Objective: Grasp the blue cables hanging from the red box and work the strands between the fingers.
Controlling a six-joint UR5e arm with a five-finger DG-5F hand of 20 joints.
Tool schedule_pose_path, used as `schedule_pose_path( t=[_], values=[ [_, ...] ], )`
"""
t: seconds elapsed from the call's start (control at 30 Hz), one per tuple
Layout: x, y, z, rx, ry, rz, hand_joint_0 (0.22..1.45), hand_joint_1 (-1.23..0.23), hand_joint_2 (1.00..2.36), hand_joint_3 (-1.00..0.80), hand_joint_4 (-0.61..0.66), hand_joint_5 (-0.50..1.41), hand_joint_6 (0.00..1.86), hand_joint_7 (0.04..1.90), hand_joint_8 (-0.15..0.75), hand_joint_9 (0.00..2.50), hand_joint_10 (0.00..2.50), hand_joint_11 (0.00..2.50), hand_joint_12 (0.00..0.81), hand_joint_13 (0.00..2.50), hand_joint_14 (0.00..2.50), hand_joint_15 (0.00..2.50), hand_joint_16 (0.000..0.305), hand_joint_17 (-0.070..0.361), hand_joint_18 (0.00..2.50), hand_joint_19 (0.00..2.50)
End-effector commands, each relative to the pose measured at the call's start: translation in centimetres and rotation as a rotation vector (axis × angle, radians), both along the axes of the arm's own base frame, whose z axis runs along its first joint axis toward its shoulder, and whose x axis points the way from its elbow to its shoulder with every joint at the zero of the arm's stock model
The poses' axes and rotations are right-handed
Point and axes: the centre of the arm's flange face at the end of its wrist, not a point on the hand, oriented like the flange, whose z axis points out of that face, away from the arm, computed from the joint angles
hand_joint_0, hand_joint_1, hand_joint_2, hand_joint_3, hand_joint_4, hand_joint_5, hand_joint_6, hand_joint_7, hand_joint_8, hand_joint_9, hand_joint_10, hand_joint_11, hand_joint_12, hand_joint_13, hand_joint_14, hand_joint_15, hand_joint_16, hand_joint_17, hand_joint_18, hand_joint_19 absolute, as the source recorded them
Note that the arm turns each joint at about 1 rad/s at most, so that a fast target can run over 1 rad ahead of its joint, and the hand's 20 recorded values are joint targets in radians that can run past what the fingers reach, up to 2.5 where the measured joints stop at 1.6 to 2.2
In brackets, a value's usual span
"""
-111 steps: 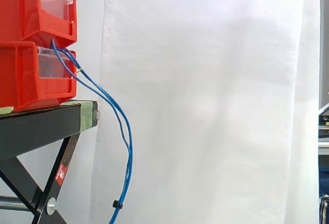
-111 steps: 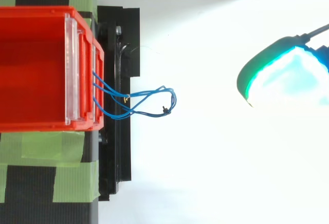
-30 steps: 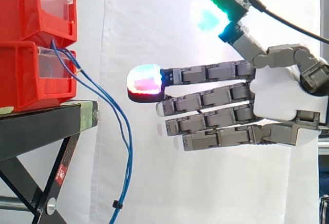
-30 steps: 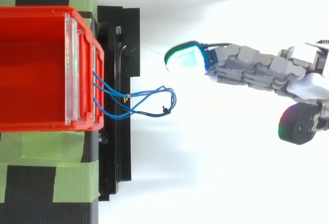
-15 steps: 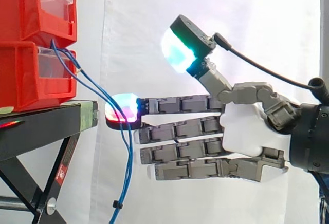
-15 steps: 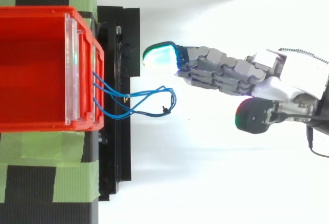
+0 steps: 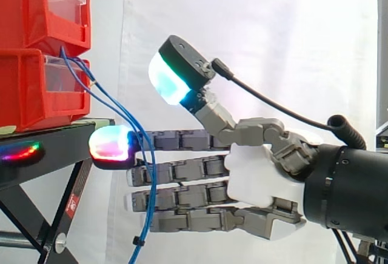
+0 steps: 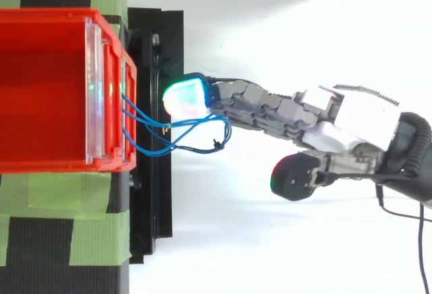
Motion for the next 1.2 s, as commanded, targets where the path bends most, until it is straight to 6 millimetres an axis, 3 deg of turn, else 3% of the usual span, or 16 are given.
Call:
schedule_pose_path(
  t=[0.0,0.6,0.83,1.17],
  values=[
    [0.80,0.39,0.26,-0.005,-0.008,-0.001,0.64,-0.41,1.00,-1.00,0.12,-0.38,0.00,0.62,0.264,0.04,0.00,0.04,0.377,0.00,0.00,0.20,0.064,0.144,0.00,0.22],
    [0.95,1.06,0.46,-0.035,-0.008,-0.025,0.64,-0.43,1.00,-1.00,0.14,-0.32,0.00,0.65,0.319,0.32,0.01,0.30,0.416,0.14,0.01,0.31,0.068,0.154,0.00,0.34],
    [0.94,1.25,0.46,-0.035,-0.008,-0.022,0.65,-0.45,1.00,-1.00,0.16,-0.27,0.00,0.64,0.353,0.53,0.01,0.45,0.452,0.46,0.01,0.48,0.070,0.158,0.42,0.52],
    [0.85,1.21,0.44,-0.025,-0.004,-0.020,0.66,-0.45,1.00,-1.00,0.17,-0.25,0.00,0.66,0.373,0.74,0.02,0.80,0.479,0.77,0.02,0.79,0.070,0.158,0.61,0.69]
  ],
)
